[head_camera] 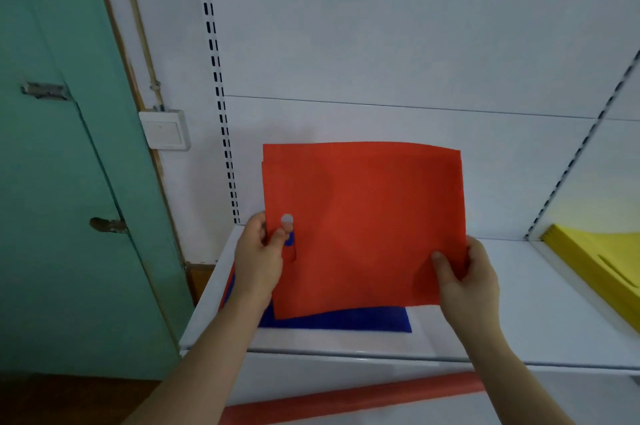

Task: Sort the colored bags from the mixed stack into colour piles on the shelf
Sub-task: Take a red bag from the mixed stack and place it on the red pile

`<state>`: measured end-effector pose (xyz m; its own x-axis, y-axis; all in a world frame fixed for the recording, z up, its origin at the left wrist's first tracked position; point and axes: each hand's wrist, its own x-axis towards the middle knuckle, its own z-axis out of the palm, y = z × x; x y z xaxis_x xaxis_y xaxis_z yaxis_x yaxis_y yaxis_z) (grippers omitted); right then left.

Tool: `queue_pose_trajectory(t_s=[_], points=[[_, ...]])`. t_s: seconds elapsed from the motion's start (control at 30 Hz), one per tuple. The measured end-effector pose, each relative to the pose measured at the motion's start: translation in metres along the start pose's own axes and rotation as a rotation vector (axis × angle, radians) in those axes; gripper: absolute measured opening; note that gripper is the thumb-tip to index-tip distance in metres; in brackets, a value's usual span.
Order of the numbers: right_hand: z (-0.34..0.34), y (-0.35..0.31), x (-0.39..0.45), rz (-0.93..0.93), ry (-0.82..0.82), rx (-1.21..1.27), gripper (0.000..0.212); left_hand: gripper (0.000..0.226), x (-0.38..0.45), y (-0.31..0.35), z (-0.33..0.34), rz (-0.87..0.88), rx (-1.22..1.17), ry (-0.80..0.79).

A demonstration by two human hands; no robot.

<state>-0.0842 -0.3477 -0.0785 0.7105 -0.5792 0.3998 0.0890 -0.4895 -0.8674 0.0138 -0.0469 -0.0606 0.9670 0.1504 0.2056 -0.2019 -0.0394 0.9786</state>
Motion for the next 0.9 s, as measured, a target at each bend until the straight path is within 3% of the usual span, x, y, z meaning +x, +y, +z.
queue_pose_trajectory(t_s=[0.1,0.33,0.57,0.73,0.9], points=[[0.001,0.001,-0.003,0.003,0.043,0.029,0.019,0.022,0.001,0.0,0.001,0.091,-0.013,-0.014],[0.005,0.021,-0.015,0.121,-0.055,-0.056,0.018,0.022,-0.014,-0.03,0.002,0.087,0.167,-0.14],[-0.016,0.004,-0.024,0.05,0.204,-0.045,0.047,0.018,-0.009,-0.019,0.009,0.168,0.207,-0.07],[-0.047,0.01,-0.044,-0.061,0.272,-0.21,0.028,0.033,-0.023,-0.016,0.033,0.228,0.137,0.013],[-0.109,0.03,-0.074,-0.03,0.351,-0.352,0.03,0.02,-0.056,-0.024,0.089,0.266,0.165,-0.132]])
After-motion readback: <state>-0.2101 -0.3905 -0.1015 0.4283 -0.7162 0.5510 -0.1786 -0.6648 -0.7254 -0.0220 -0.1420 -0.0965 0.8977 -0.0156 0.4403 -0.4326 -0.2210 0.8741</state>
